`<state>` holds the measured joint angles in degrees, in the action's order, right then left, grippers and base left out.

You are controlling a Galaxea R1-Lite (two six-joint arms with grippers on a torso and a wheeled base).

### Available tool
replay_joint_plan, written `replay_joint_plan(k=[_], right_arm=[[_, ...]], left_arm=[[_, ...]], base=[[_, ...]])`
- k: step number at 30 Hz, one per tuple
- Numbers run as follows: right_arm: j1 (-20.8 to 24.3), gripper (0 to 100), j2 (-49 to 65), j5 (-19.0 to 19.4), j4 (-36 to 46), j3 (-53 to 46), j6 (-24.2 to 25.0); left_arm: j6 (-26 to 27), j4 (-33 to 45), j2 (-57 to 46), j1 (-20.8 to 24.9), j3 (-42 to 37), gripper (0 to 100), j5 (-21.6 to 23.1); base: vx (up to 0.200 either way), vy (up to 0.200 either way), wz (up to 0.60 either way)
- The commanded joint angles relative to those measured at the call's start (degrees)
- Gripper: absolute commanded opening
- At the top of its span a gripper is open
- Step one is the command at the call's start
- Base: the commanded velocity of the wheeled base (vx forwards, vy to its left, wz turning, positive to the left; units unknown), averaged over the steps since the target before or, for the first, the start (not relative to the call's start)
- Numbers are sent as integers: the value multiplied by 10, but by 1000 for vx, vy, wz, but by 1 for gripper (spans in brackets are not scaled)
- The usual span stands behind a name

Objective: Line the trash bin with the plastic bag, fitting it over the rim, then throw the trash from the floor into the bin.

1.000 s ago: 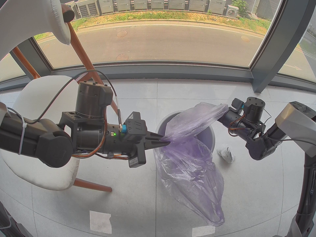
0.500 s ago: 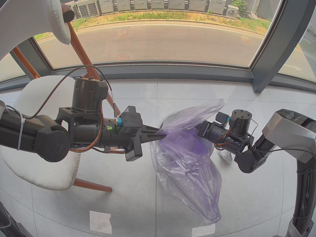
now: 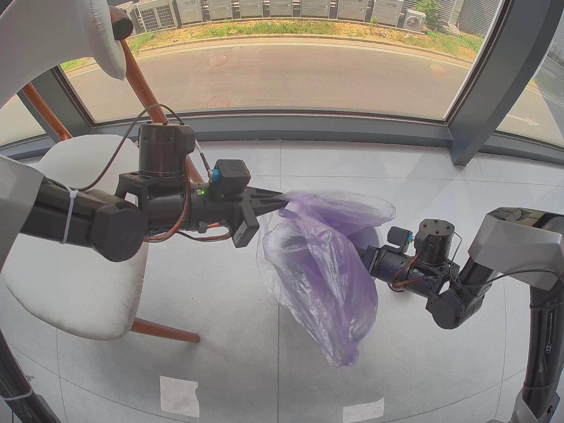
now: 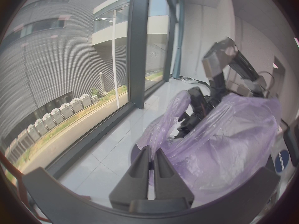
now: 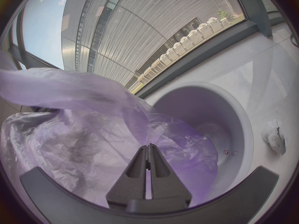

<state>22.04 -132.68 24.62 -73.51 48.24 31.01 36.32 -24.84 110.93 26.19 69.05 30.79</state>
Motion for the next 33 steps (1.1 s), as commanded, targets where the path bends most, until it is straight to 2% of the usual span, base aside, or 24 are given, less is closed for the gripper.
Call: replay_joint_plan(k=[1,2,5,7,8,9,12,15,18,19,20,22,23,24,27,31,32,33], right_arm=[[-24,0,8,-1,-11,43,-2],[-25,0,8,-2,-11,45,-2],[-62,0,30,-6,-9,74,-6],[-75,0,41,-6,-4,79,-5],[-103,0,59,-6,10,88,-5],[-110,0,66,-6,14,89,-5],[-147,0,95,-6,36,75,-7],[-154,0,124,-6,63,30,-17],[-126,0,179,2,92,-104,-41],[-126,0,179,2,92,-104,-41],[-99,0,190,10,90,-179,-68],[-84,0,189,11,86,-219,-88],[-56,0,182,11,76,-273,-119],[-49,0,179,11,72,-285,-127],[3,0,131,11,6,-340,-142],[32,0,53,10,-104,-344,-141],[33,0,50,10,-109,-344,-141],[40,0,21,10,-155,-340,-141]], left_arm=[[-79,-21,50,8,49,0,-35],[-82,-21,49,8,49,0,-36],[-133,-20,41,26,50,0,-61],[-138,-20,38,29,48,0,-64],[-140,-20,32,29,43,0,-72],[-140,-20,31,29,42,0,-77],[-145,-21,29,30,40,0,-115],[-167,-21,21,33,36,0,-122],[-212,-21,10,42,30,0,-137],[-212,-21,10,42,30,0,-137],[-216,-22,10,44,29,0,-156],[-216,-22,10,44,29,0,-165],[-217,-22,10,44,29,0,-172],[-217,-22,10,44,29,0,-172],[-217,-23,10,43,29,0,-173],[-216,-23,10,43,26,0,-173],[-216,-23,10,43,26,0,-173],[-216,-23,10,43,25,0,-173]], base=[[0,0,0],[0,0,0],[0,0,0],[0,0,0],[0,0,0],[0,0,0],[0,0,0],[0,0,0],[0,0,0],[0,0,0],[0,0,0],[0,0,0],[0,0,0],[0,0,0],[0,0,0],[0,0,0],[0,0,0],[0,0,0]])
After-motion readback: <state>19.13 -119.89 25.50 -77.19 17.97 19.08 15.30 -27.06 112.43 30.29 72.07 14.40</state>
